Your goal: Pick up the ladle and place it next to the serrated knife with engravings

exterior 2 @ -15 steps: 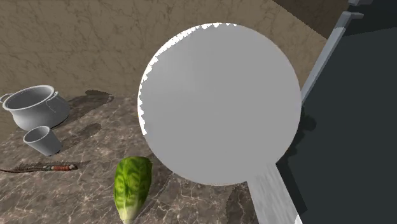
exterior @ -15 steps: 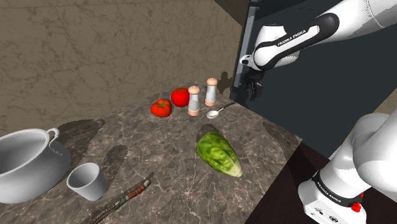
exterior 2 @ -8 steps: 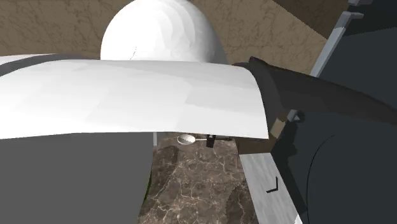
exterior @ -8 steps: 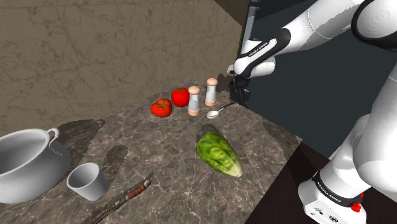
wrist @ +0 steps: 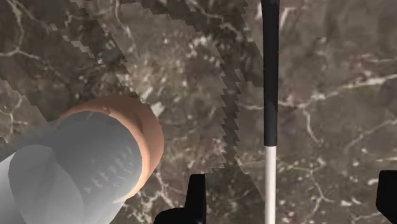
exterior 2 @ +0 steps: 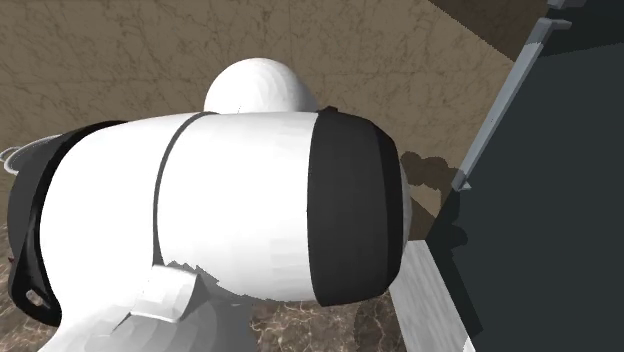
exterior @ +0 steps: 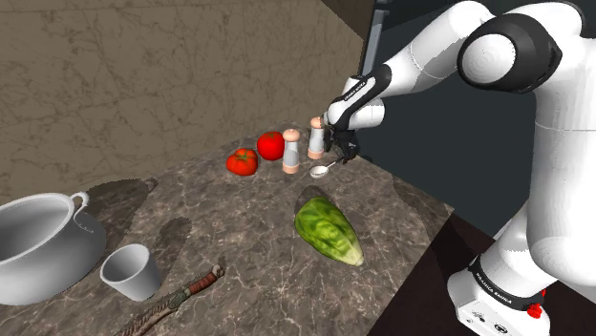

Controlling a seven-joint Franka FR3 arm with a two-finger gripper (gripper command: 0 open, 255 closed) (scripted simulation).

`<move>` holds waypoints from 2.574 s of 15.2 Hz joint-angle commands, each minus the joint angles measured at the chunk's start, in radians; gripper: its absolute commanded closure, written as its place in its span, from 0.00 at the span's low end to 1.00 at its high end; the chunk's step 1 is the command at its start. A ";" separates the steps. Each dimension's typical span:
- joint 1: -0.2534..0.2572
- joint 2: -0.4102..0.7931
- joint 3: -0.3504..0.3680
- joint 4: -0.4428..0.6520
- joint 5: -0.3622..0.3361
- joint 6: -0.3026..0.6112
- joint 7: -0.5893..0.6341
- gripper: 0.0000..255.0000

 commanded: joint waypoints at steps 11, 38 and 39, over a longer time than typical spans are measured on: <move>-0.026 0.089 0.038 0.030 0.041 0.058 -0.037 0.00; 0.018 -0.058 -0.023 0.021 -0.040 -0.075 0.025 1.00; 0.021 -0.068 -0.026 0.022 -0.046 -0.085 0.030 1.00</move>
